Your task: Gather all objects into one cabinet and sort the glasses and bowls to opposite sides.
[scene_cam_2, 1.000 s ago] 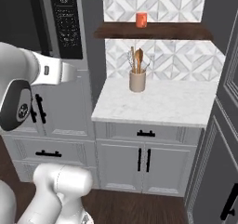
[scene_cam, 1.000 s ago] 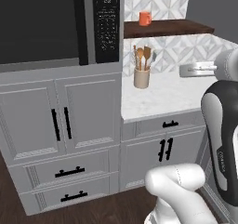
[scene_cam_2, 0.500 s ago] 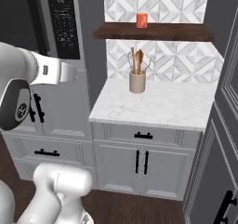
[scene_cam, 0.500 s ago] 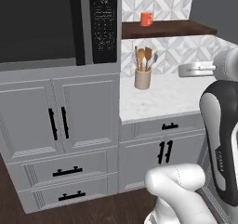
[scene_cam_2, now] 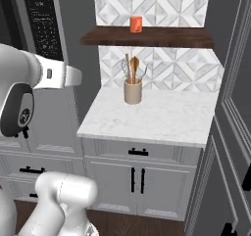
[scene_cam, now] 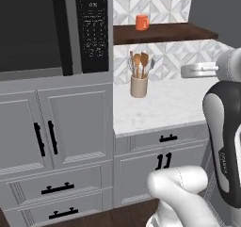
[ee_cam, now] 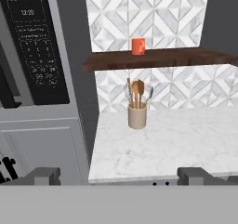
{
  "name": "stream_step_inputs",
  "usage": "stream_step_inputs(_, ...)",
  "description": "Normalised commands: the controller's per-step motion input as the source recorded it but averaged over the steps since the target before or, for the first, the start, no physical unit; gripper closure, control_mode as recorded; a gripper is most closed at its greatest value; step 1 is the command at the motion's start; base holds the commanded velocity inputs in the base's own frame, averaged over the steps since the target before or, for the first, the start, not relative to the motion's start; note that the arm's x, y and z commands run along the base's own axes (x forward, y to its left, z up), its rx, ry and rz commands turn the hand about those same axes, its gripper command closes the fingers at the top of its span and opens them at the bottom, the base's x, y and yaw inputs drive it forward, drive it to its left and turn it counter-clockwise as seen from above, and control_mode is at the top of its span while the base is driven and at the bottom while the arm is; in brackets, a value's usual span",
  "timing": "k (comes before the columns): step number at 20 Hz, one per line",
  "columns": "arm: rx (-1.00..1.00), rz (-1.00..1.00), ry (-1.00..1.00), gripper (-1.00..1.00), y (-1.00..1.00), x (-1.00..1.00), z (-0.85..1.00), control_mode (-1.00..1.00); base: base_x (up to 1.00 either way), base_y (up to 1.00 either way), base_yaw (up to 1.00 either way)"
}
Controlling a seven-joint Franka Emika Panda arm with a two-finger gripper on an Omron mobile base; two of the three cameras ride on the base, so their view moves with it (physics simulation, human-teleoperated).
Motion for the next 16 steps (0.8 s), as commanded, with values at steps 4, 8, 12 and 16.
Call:
stream_step_inputs(4,0.00,0.00,0.00,-1.00,0.00,0.00,0.00,1.00,0.19,-0.05,0.03)
stream_step_inputs(8,0.00,0.00,0.00,-1.00,0.00,0.00,0.00,1.00,0.60,-0.22,0.00)
stream_step_inputs(12,0.00,0.00,0.00,-1.00,0.00,0.00,0.00,1.00,0.46,-0.22,0.00)
stream_step_inputs(16,0.00,0.00,0.00,-1.00,0.00,0.00,0.00,1.00,0.30,-0.20,0.00)
